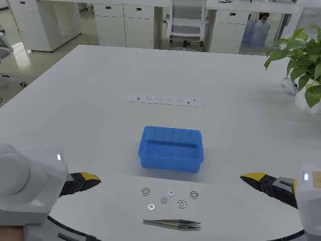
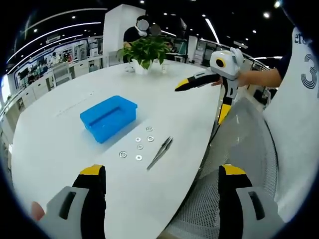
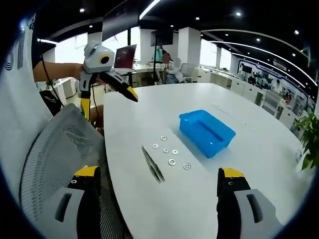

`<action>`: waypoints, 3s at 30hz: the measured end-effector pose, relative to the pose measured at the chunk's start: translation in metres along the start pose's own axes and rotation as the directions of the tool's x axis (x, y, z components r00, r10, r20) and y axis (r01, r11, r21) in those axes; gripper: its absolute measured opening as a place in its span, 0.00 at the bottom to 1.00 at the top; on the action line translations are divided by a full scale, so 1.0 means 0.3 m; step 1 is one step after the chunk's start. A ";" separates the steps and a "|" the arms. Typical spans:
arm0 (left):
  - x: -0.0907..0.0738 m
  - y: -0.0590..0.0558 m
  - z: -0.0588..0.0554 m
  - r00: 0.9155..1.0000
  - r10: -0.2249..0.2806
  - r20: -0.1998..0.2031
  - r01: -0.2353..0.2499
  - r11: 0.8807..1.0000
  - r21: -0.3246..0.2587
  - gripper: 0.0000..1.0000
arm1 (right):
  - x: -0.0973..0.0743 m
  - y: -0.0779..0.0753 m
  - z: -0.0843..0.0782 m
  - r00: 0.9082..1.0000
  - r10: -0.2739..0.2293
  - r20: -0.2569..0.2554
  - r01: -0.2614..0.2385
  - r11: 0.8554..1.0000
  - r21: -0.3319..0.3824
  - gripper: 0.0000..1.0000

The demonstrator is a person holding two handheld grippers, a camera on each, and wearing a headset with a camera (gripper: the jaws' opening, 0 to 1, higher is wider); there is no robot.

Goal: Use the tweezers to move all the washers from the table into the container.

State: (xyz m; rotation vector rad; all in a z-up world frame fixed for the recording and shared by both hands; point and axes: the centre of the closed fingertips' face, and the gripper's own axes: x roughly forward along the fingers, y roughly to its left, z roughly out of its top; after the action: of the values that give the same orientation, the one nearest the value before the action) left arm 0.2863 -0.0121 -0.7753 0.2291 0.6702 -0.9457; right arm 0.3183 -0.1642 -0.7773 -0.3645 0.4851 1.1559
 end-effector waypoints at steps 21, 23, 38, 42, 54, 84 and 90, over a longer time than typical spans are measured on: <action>-0.002 0.003 0.000 1.000 0.009 0.006 -0.009 1.000 -0.007 0.99 | -0.006 -0.010 -0.001 1.000 -0.005 -0.001 0.005 1.000 0.003 0.95; -0.004 0.004 -0.004 1.000 0.011 0.001 -0.011 1.000 -0.008 0.99 | -0.005 -0.010 -0.002 1.000 -0.005 -0.004 0.005 1.000 0.003 0.95; -0.010 0.011 0.001 1.000 0.017 0.008 -0.017 1.000 -0.014 0.99 | -0.003 -0.009 -0.003 1.000 -0.002 -0.006 0.002 1.000 0.008 0.95; -0.006 0.011 -0.008 1.000 0.016 0.001 -0.016 1.000 -0.015 0.99 | -0.001 -0.008 -0.010 1.000 0.001 -0.014 -0.001 1.000 0.005 0.95; -0.004 0.012 -0.019 1.000 0.012 -0.008 -0.012 1.000 -0.019 0.99 | 0.008 -0.009 -0.014 1.000 0.009 -0.018 -0.009 1.000 0.010 0.94; 0.017 0.018 -0.035 0.999 -0.008 -0.037 0.008 1.000 -0.004 0.99 | 0.017 -0.020 -0.039 0.999 0.005 -0.043 -0.004 1.000 0.015 0.94; 0.043 0.013 -0.029 1.000 -0.022 -0.022 0.023 1.000 0.016 0.99 | 0.027 -0.021 -0.046 0.998 0.014 -0.058 -0.014 1.000 0.005 0.94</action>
State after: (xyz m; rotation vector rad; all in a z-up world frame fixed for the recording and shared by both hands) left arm 0.2909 -0.0143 -0.7905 0.2470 0.6867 -0.9714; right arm 0.3243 -0.1673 -0.7930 -0.3925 0.5419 1.1602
